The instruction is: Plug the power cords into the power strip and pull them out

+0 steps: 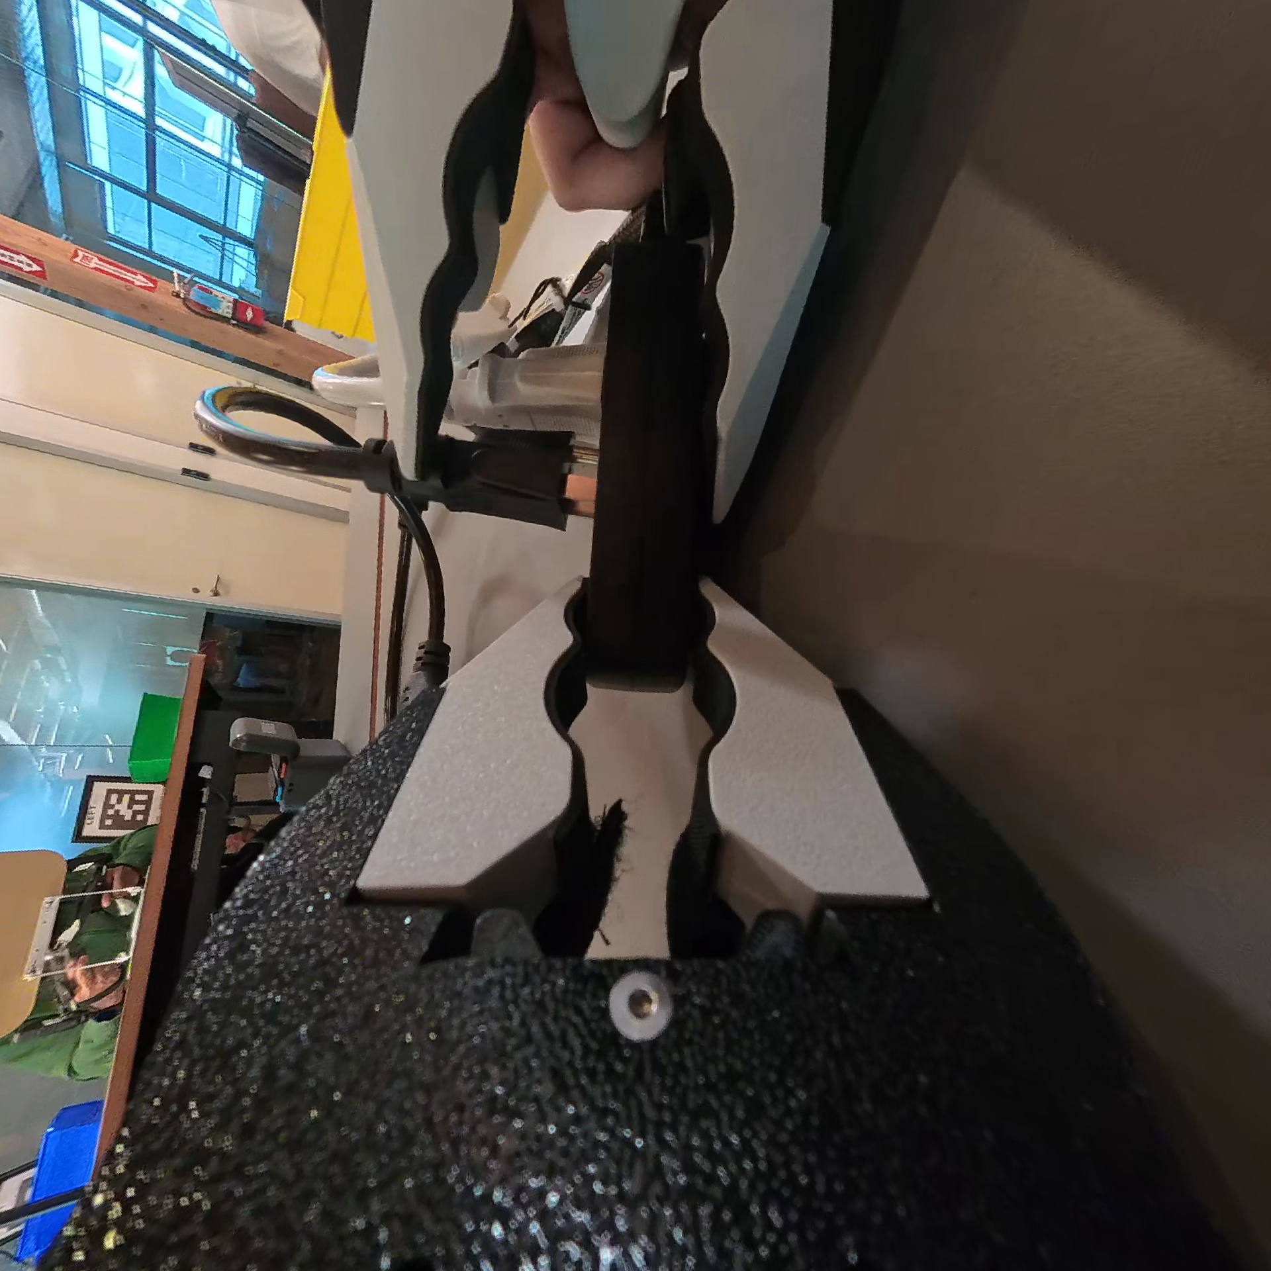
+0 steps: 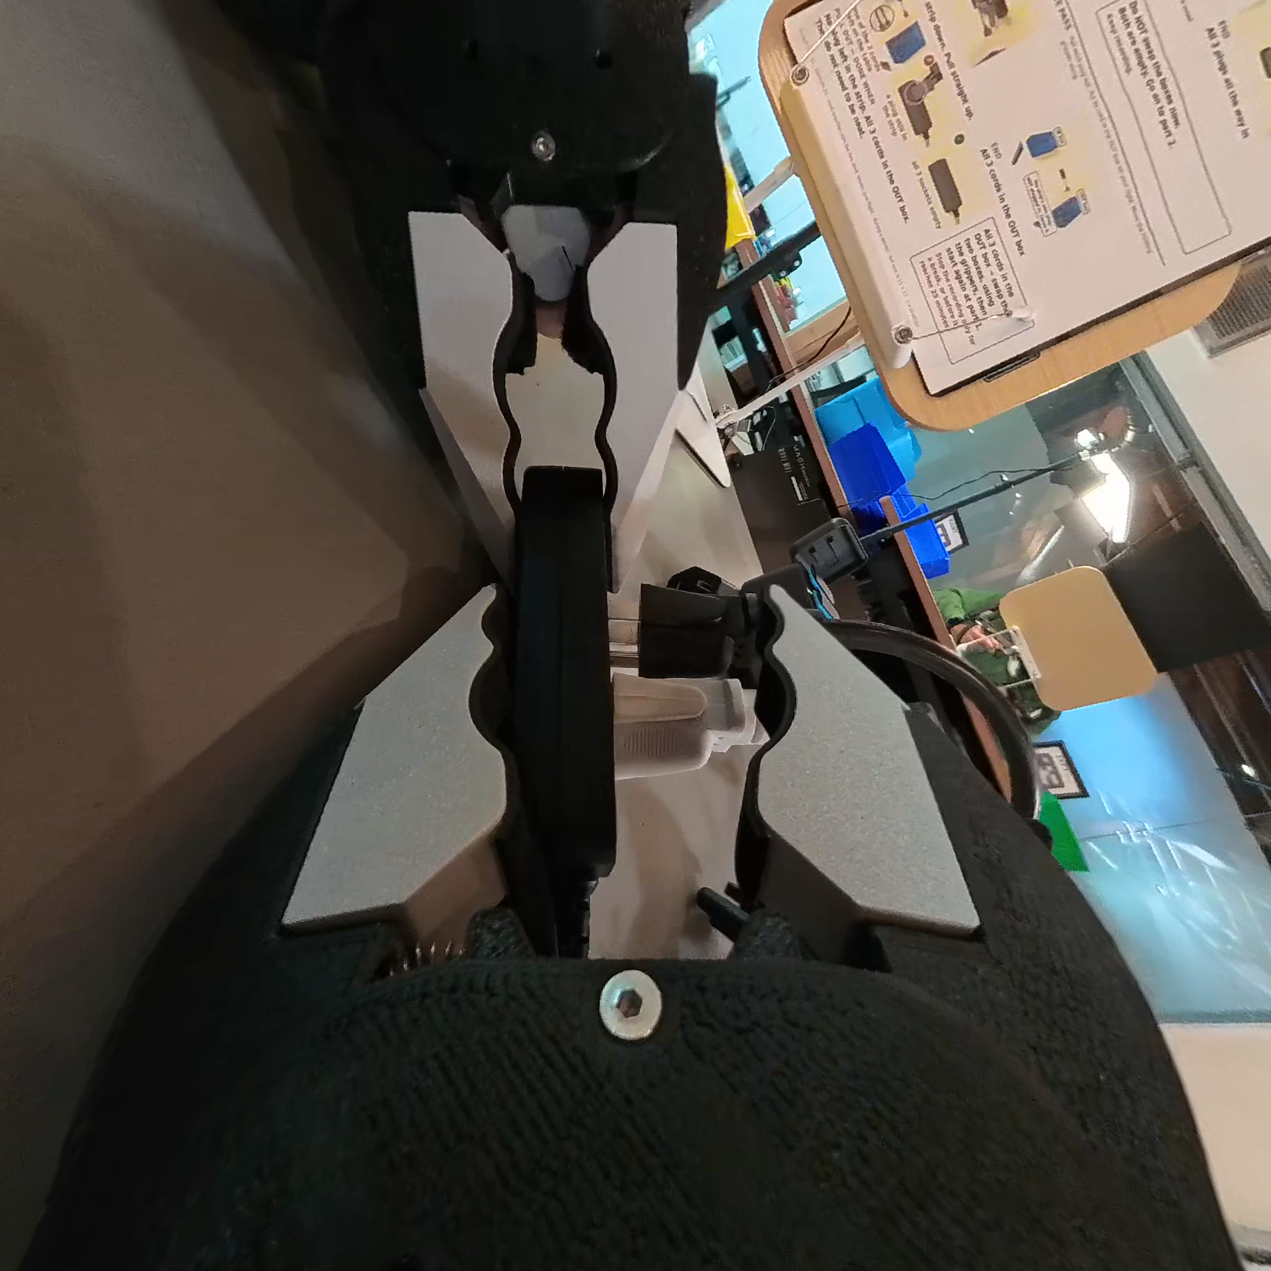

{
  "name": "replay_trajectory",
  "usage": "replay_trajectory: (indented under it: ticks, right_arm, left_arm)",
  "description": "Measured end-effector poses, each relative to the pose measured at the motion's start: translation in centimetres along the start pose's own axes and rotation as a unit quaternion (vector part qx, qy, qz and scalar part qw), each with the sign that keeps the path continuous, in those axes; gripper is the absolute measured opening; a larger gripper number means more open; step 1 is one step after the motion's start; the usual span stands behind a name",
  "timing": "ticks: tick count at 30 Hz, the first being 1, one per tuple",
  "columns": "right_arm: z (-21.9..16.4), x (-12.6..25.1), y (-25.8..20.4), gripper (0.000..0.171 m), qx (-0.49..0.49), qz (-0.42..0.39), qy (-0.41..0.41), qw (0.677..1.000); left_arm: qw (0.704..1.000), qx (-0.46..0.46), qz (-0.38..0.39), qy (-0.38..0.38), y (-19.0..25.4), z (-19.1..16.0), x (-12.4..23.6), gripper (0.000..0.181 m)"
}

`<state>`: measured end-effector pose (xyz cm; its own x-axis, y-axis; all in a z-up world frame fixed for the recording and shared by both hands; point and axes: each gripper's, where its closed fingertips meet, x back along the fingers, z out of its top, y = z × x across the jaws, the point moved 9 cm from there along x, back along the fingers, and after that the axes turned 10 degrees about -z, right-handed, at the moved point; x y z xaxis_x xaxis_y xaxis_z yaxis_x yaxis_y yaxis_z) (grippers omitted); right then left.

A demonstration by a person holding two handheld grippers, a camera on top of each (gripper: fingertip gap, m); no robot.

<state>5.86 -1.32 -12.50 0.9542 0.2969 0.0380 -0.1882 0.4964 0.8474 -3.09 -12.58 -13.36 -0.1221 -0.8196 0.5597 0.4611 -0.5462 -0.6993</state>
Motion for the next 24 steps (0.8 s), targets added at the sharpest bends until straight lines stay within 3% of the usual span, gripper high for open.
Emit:
replay_trajectory:
  ticks: [8,24]
  right_arm:
    - [-0.22,-0.35,0.44,0.071,-0.042,0.034,-0.012,0.998]
    - [0.49,-0.36,0.18,0.067,0.021,0.021,-0.031,0.999]
  left_arm:
    - [1.000,0.002,-0.005,0.003,-0.05,-0.03,0.00,0.025]
    - [1.000,0.016,-0.020,0.013,-0.21,-0.04,0.01,0.025]
